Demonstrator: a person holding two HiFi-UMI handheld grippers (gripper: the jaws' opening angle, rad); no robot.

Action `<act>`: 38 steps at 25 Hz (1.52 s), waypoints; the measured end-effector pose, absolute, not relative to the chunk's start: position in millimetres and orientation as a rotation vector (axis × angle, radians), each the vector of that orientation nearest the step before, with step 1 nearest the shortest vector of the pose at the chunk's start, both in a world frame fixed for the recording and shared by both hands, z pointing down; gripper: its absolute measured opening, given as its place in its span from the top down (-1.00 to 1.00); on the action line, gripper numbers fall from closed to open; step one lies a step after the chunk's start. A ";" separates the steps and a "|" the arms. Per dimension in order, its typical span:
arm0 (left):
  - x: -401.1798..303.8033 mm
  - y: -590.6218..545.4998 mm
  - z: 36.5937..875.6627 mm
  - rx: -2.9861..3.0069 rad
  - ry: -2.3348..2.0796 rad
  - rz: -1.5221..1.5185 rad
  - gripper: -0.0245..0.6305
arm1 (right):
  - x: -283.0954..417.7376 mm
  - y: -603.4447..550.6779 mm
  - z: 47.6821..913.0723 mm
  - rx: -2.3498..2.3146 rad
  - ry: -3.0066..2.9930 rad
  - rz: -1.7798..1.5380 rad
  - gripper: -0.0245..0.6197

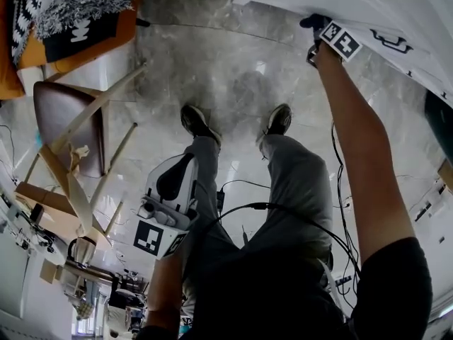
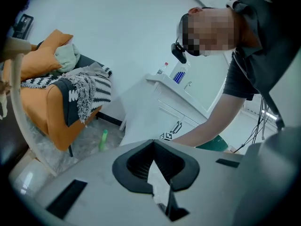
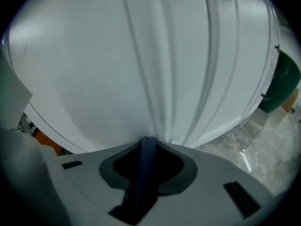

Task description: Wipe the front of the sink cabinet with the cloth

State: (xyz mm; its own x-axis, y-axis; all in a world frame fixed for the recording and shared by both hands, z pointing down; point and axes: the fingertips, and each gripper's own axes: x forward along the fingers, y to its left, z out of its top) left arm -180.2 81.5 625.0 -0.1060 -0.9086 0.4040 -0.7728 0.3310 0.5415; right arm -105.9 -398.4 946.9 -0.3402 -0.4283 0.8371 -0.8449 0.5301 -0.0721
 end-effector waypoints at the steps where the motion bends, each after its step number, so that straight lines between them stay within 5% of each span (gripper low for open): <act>1: -180.2 80.3 621.8 1.475 -1.910 -0.260 0.91 | -121.9 -386.4 941.5 0.996 -1.992 0.672 0.66; 8: -185.6 58.2 570.4 1.543 -1.919 -0.272 0.91 | -241.4 -289.7 857.7 0.767 -2.125 0.961 0.66; 16: -201.3 55.7 519.1 1.591 -1.962 -0.291 0.91 | -120.3 -394.5 764.2 1.111 -2.095 0.714 0.66; 29: -202.6 24.3 411.0 1.734 -1.976 -0.182 0.91 | -101.6 -403.5 637.8 1.046 -2.161 0.782 0.66; 38: -229.8 63.4 334.0 1.706 -2.071 -0.049 0.91 | -91.0 -258.4 517.9 0.420 -2.361 0.721 0.66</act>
State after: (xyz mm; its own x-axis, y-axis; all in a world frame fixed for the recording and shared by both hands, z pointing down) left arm -229.8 63.4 334.0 -0.1302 -0.9386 0.3194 -0.9224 0.2328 0.3081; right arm -91.0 -258.4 517.9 -0.7530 -0.1141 0.6481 -0.4566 0.7998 -0.3897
